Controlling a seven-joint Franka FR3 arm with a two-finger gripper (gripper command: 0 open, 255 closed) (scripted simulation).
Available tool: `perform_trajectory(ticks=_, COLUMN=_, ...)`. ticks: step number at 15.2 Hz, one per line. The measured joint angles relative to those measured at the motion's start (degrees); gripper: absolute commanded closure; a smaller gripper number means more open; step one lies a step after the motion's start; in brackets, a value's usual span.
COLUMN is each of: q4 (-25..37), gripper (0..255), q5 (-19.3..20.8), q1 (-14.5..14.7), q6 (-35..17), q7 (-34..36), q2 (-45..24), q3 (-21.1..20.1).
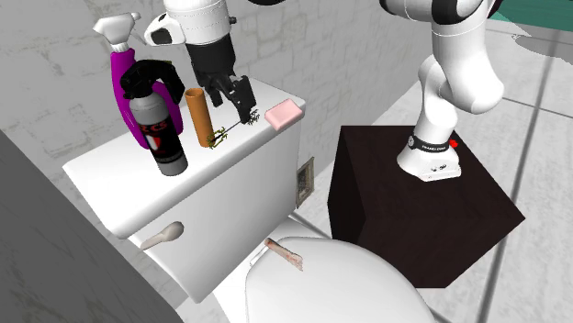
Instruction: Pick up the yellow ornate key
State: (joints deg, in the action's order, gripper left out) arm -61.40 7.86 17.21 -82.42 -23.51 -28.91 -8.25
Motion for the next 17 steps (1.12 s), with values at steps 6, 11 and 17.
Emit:
perform_trajectory(ticks=6, q4=-3.0, gripper=0, q5=0.4, q1=0.4, q6=-3.6, q7=-0.2, q2=-0.1, q3=-0.3)
perform_trajectory(ticks=11, q4=-4.1, gripper=255, q5=0.5, q1=0.2, q6=-6.4, q7=-0.1, q2=-0.1, q3=-0.3)
perform_trajectory(ticks=17, q4=-3.1, gripper=255, q5=0.7, q1=0.4, q6=-7.7, q7=0.3, q2=-1.0, q3=-0.1)
